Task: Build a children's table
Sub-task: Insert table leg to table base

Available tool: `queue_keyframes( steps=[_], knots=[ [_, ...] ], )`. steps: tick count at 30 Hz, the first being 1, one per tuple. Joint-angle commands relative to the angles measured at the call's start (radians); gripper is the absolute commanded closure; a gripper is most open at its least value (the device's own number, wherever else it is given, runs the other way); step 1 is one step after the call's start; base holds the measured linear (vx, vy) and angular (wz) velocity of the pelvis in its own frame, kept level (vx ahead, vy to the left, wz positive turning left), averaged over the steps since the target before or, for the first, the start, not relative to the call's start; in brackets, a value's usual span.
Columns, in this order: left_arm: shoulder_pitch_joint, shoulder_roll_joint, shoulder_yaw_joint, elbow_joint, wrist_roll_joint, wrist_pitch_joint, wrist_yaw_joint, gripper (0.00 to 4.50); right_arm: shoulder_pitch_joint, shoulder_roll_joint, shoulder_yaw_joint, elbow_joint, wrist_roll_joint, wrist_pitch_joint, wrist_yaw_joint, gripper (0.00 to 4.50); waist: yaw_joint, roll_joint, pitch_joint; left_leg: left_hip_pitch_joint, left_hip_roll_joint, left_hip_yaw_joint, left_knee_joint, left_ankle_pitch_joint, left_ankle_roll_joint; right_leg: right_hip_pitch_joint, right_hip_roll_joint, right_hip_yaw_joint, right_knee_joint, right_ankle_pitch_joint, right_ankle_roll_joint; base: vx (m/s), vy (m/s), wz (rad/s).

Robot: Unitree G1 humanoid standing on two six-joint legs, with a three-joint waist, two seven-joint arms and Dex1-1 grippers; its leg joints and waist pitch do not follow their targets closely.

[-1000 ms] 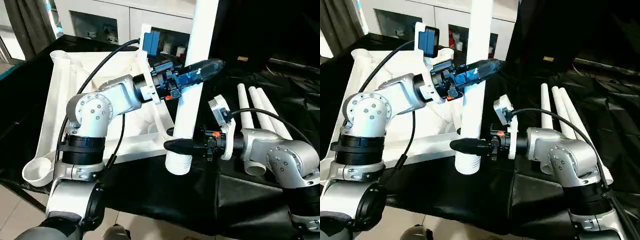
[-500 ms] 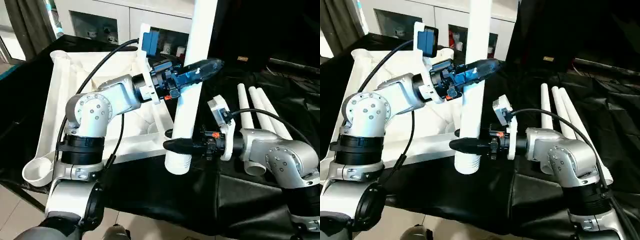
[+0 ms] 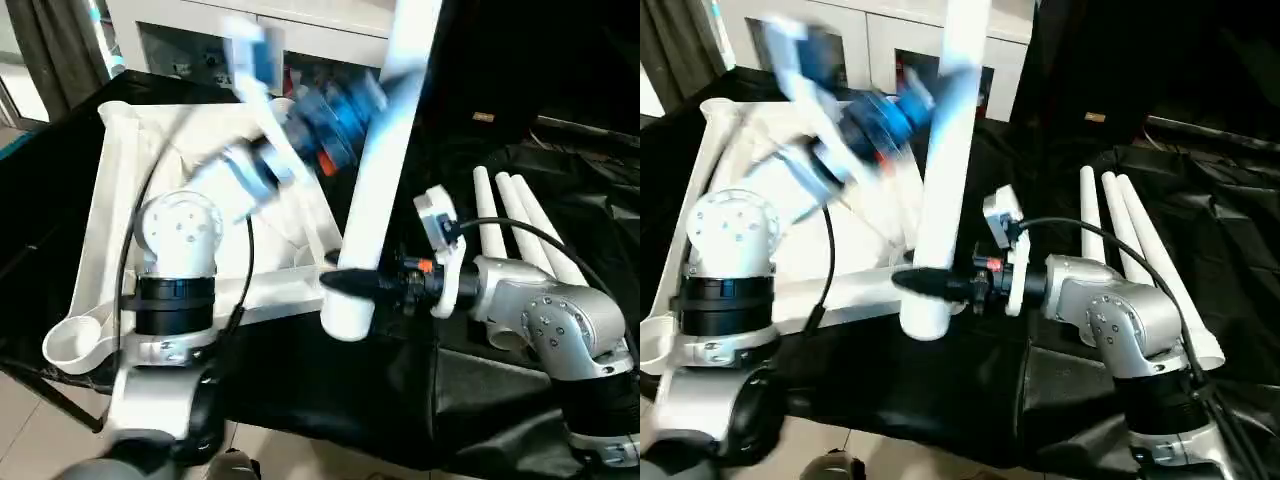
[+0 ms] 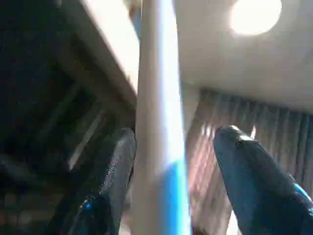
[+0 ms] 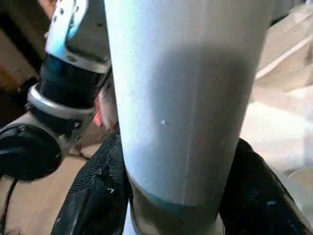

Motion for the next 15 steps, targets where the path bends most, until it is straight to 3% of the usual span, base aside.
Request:
queue_keyframes(
  steps=[1,4,6,7,9,10,11,12,13,15],
  knots=[
    [-0.057,0.004,0.082,-0.005,-0.062,-0.063,0.057,1.57,-0.002,0.030,-0.058,0.045,-0.041,-0.071,-0.078,2.57,0.002,0.005,-0.077,0.020,0.050,-0.016,-0.062,-0.120,-0.020,0.050,-0.085,0.043,-0.070,-0.015,-0.241,0.000,0.000,0.00],
    [-0.039,0.087,0.087,-0.035,-0.008,-0.063,0.044,1.57,-0.016,0.075,-0.082,0.103,-0.095,-0.153,-0.167,2.57,-0.005,0.001,-0.074,0.020,0.048,-0.015,-0.065,-0.120,-0.029,0.048,-0.080,0.043,-0.071,-0.049,-0.219,0.000,0.000,0.00],
    [-0.019,0.124,0.068,-0.051,0.040,-0.063,0.031,1.57,-0.017,0.086,-0.085,0.118,-0.114,-0.183,-0.189,2.57,-0.005,0.008,-0.075,0.026,0.050,-0.014,-0.066,-0.110,-0.032,0.044,-0.078,0.042,-0.069,-0.048,-0.199,0.000,0.000,0.00],
    [0.088,0.254,-0.093,-0.109,0.267,-0.128,-0.067,1.57,-0.021,0.117,-0.093,0.153,-0.168,-0.272,-0.255,2.57,-0.006,0.007,-0.075,0.028,0.058,-0.019,-0.071,-0.105,-0.033,0.039,-0.084,0.043,-0.072,-0.072,-0.165,0.000,0.000,0.00],
    [0.126,0.294,-0.152,-0.127,0.344,-0.164,-0.102,1.57,-0.022,0.127,-0.096,0.162,-0.184,-0.299,-0.275,2.57,-0.017,0.012,-0.073,0.029,0.056,-0.014,-0.074,-0.108,-0.048,0.035,-0.077,0.045,-0.069,-0.096,-0.128,0.000,0.000,0.00],
    [0.174,0.339,-0.230,-0.141,0.406,-0.203,-0.164,1.57,-0.022,0.132,-0.093,0.173,-0.209,-0.326,-0.301,2.58,-0.018,0.012,-0.075,0.034,0.056,-0.013,-0.073,-0.107,-0.054,0.034,-0.077,0.045,-0.069,-0.086,-0.135,0.000,0.000,0.00],
    [0.209,0.374,-0.292,-0.144,0.446,-0.224,-0.205,1.57,-0.021,0.134,-0.088,0.184,-0.236,-0.358,-0.321,2.58,-0.015,0.021,-0.073,0.036,0.056,-0.011,-0.074,-0.114,-0.060,0.030,-0.078,0.047,-0.070,-0.081,-0.141,0.000,0.000,0.00],
    [0.261,0.434,-0.410,-0.126,0.525,-0.286,-0.265,1.57,-0.018,0.134,-0.081,0.208,-0.281,-0.401,-0.353,2.58,-0.013,0.020,-0.074,0.033,0.057,-0.016,-0.077,-0.113,-0.065,0.032,-0.079,0.045,-0.070,-0.081,-0.140,0.000,0.000,0.00],
    [0.261,0.434,-0.410,-0.126,0.525,-0.286,-0.265,1.57,-0.018,0.134,-0.081,0.208,-0.281,-0.401,-0.353,2.59,-0.016,0.019,-0.074,0.034,0.054,-0.013,-0.080,-0.140,-0.083,0.030,-0.074,0.045,-0.068,-0.088,-0.131,0.000,0.000,0.00],
    [0.306,0.495,-0.532,-0.087,0.605,-0.351,-0.315,1.57,-0.015,0.149,-0.092,0.238,-0.309,-0.441,-0.390,2.59,-0.014,0.021,-0.074,0.031,0.053,-0.014,-0.082,-0.148,-0.088,0.032,-0.077,0.046,-0.069,-0.077,-0.136,0.000,0.000,0.00]
  ],
)
